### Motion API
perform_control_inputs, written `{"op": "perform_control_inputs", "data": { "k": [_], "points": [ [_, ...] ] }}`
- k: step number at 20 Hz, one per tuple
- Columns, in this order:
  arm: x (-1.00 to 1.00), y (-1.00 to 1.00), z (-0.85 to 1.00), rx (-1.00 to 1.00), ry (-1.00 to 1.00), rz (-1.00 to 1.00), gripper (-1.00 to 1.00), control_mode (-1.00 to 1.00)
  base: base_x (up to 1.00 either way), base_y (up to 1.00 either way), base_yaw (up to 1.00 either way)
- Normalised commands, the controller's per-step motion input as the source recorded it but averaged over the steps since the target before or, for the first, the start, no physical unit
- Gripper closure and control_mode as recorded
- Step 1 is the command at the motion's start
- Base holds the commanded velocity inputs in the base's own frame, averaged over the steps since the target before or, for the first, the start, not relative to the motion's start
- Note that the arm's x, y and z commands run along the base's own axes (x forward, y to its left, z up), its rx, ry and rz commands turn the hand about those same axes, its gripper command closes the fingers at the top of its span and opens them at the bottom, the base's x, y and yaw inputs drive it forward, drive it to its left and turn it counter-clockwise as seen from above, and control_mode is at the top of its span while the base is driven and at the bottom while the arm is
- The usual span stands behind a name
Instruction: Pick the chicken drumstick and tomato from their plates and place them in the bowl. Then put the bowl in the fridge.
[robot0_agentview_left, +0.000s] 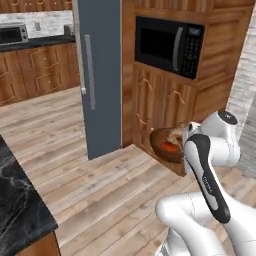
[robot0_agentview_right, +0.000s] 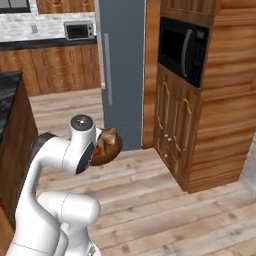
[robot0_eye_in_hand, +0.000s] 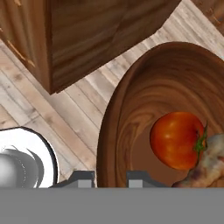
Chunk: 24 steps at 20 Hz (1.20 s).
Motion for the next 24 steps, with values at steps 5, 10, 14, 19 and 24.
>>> {"op": "perform_control_inputs", "data": {
  "k": [5,10,14,19,24],
  "points": [
    [0.0,0.0,0.0,0.0,0.0,0.0,1.0,1.0,0.47,-0.02,0.71],
    [0.0,0.0,0.0,0.0,0.0,0.0,1.0,1.0,0.78,-0.08,0.4],
    [0.0,0.0,0.0,0.0,0.0,0.0,1.0,1.0,0.93,-0.35,0.05],
    [0.0,0.0,0.0,0.0,0.0,0.0,1.0,1.0,0.93,-0.32,0.01],
    [0.0,0.0,0.0,0.0,0.0,0.0,1.0,1.0,0.46,0.05,0.21]
  ]
}}
